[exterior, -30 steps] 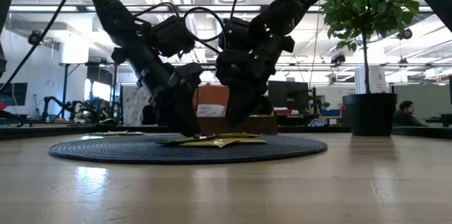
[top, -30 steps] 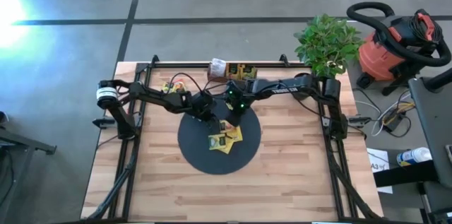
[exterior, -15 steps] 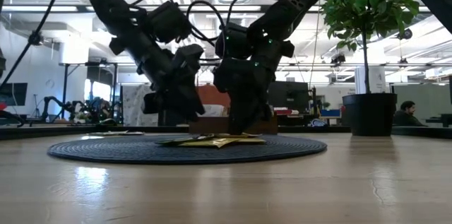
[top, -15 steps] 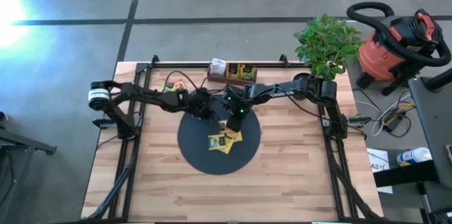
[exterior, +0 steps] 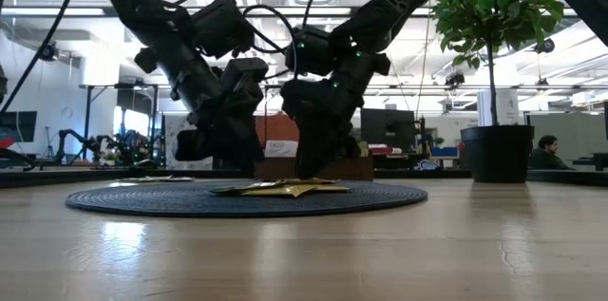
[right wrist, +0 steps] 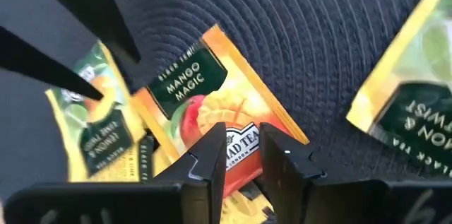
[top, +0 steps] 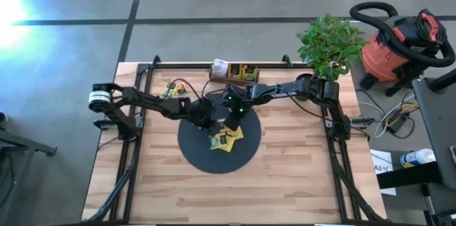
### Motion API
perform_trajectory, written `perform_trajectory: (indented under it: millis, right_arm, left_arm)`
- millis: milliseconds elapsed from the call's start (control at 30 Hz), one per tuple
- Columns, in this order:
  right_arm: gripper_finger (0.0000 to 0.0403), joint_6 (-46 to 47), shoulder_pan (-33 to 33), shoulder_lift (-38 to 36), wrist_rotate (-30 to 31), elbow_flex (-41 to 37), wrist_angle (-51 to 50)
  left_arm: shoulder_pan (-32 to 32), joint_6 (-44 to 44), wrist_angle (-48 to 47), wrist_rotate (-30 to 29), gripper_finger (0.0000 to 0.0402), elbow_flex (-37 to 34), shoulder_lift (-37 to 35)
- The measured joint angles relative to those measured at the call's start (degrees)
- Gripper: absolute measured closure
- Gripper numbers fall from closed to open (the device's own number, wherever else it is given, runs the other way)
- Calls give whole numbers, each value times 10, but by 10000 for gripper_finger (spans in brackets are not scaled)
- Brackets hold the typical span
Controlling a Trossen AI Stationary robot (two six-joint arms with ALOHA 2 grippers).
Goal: Pick & Place Tea
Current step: Put the yellow tea bag into the middle section of the wooden organizer
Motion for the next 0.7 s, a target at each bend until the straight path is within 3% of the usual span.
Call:
perform_trajectory:
  millis: [300,467,700]
  right_arm:
    - [319,-98,8,-11,-16,36,-100]
    - [319,-138,26,4,-18,30,-96]
    - [319,-119,42,16,-29,29,-49]
  left_arm:
    - [-31,-37,-1,-49,291,-3,0]
    - [-34,-40,-1,-73,291,-3,0]
    - [-38,-59,-2,-81,291,-7,0]
